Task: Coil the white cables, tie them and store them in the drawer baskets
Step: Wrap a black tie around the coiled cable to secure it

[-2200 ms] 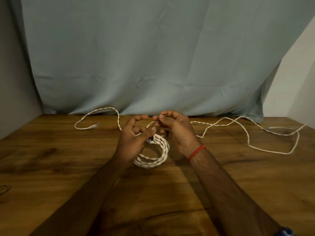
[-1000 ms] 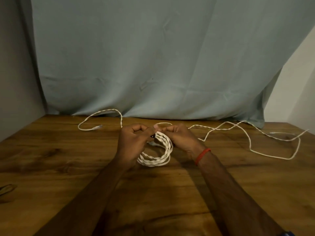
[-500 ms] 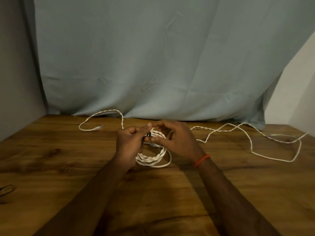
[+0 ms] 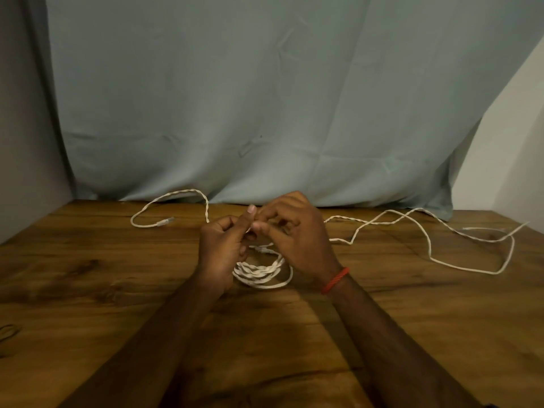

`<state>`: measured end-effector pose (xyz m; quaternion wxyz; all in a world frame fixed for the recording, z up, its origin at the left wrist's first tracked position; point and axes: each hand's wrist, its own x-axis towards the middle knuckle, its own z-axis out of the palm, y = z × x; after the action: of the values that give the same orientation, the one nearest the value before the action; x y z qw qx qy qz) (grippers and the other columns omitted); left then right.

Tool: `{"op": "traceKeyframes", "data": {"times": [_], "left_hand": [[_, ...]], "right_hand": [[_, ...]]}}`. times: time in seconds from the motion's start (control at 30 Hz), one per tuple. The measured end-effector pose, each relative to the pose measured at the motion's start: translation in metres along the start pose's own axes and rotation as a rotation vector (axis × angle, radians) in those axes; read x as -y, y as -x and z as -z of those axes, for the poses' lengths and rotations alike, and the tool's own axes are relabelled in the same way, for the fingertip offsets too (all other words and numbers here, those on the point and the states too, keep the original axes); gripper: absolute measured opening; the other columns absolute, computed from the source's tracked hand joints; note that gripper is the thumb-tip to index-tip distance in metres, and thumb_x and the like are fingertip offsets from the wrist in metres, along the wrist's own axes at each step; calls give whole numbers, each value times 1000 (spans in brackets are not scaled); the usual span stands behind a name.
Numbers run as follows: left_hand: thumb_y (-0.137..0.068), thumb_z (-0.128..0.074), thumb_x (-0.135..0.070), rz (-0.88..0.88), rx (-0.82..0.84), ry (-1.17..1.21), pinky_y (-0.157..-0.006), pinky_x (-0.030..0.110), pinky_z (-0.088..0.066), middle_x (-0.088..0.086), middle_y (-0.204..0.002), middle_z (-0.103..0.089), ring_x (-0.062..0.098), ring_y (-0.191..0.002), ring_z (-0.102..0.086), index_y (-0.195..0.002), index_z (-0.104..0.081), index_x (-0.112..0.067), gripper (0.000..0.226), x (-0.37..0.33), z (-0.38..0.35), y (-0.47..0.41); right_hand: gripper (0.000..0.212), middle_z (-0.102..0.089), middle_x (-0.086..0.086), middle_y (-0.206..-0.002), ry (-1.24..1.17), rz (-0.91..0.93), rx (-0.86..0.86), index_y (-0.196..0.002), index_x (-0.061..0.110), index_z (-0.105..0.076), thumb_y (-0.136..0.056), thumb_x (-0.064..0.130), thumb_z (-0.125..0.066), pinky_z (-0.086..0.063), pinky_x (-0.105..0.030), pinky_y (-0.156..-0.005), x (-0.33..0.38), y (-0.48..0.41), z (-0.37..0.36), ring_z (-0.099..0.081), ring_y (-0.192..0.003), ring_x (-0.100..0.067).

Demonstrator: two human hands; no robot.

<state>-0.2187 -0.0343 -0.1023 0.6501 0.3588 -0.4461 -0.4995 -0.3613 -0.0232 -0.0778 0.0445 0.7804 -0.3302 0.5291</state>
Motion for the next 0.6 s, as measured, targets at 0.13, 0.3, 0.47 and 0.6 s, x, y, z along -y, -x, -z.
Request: {"op": "traceKeyframes", "data": {"times": [0.13, 0.3, 0.47, 0.6], "left_hand": [[-90, -72, -31, -24, -13, -51, -38, 19, -29, 0, -53, -62, 6, -38, -40, -86, -68, 2, 34, 2, -4, 3], [-88, -75, -29, -50, 2, -80, -39, 18, -29, 8, -60, -63, 8, -38, -38, -69, -66, -11, 27, 2, 1, 1], [-92, -71, -25, -85, 39, -70, -38, 18, -27, 2, -53, -55, 6, -37, -38, -76, -64, -2, 28, 1, -1, 6], [-93, -68, -27, -86, 83, -10, -39, 19, -32, 4, -60, -62, 9, -41, -44, -77, -69, -12, 22, 0, -2, 7]], "right_hand": [[13, -64, 4, -80, 45, -198, -51, -77, 14, -63, -86, 19, -71, -50, -43, -69, -7, 0, -2, -59, -83, -15], [10, -67, 7, -80, -28, -306, 98, -89, 16, -61, -94, 22, -66, -47, -21, -63, 0, 1, -3, -63, -75, -7], [9, -69, 2, -78, -107, -357, 253, -90, 15, -61, -93, 18, -69, -51, -28, -62, 4, -4, 8, -65, -70, -11], [6, -73, -2, -80, -148, -375, 256, -89, 16, -66, -89, 16, -72, -58, -43, -74, 8, -8, 20, -70, -77, -21]]}}
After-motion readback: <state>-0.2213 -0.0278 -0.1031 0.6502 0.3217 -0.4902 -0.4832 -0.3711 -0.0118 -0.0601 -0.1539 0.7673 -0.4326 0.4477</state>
